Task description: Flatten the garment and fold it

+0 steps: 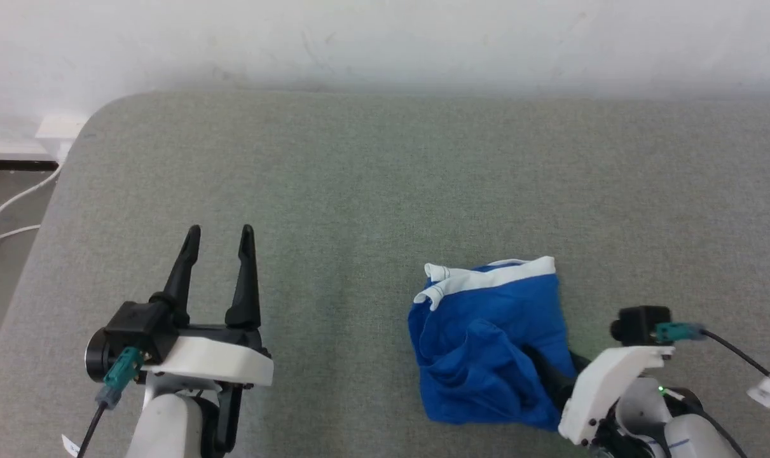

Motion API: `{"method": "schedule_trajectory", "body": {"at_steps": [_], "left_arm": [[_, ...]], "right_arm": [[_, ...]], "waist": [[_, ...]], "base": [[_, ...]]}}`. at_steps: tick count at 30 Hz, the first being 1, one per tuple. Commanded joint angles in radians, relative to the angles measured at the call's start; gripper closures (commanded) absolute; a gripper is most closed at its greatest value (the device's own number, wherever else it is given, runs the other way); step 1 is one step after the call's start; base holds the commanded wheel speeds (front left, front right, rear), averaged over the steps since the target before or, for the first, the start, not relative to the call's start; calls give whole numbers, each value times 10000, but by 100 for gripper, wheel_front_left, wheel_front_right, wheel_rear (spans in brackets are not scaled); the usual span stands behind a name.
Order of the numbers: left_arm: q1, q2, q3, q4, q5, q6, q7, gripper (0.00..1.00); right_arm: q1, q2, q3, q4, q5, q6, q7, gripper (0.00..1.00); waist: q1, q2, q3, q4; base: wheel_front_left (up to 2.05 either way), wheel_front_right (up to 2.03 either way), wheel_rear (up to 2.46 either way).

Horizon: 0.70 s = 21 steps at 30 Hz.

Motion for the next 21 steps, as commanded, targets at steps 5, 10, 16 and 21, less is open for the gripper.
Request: {"method": "schedule_trajectory", "body": {"at_steps": [5,10,16,21], "left_arm": [[113,-12,37,-5,13,-31,-47,0],[181,-12,146,-111,46,-1,-47,0],[153,-12,398,-329,161,-11,-47,0],[-62,3,569,-627,423,-89,-47,0]], "right_arm": [[-124,25,282,-245,-977,-9,1212,100],[-599,-242,1084,-1155,-2488,-9,1694,100],[-1768,-1411,2706,-1667,-3736,-9,1791,100],[-2939,-2243,3303,-1299,-4197,-9,1396,100]], "waist": [[0,-1,-95,-8],[0,-1,-52,-340],[0,-1,181,-1268],[0,-1,619,-2379]], "base": [[0,0,0],[0,0,0],[0,0,0],[0,0,0]]}}
